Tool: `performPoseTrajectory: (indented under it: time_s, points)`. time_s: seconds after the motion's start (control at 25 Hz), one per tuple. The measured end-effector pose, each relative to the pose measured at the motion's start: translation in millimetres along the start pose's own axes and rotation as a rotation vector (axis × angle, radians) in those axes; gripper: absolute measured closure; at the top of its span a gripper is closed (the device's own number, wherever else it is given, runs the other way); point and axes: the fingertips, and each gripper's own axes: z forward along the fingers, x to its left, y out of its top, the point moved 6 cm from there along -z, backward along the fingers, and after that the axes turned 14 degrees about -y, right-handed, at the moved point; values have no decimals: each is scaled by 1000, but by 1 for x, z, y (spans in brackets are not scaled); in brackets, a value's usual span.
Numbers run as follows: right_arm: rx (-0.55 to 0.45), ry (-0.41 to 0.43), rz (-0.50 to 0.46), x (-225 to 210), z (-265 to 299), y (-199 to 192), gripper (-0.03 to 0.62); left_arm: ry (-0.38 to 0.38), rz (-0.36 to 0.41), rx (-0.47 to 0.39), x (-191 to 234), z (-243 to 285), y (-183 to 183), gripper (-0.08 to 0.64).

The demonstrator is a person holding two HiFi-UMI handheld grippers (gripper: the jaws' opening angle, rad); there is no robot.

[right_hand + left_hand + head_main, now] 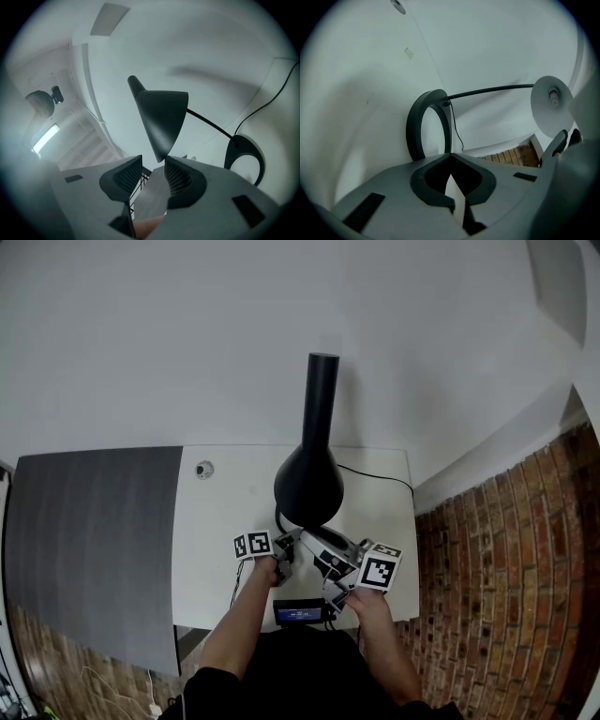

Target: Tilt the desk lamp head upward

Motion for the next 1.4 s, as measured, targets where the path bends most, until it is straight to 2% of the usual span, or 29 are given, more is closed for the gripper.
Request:
performPoseTrajectory:
  time_s: [0.36,0.56,1.08,1.4]
  points:
    - [-23,12,38,2,3,3,459,-7,-3,5,1,1,0,551]
    - [-37,38,-8,10,0,5,459,-1,-1,4,2,1,-1,551]
    - [-60,57,-7,13,-5,5,459,1,0,2,2,2,-2,551]
    - [-65,98,-23,27,-13,3,459,0,0,3,2,3,-1,551]
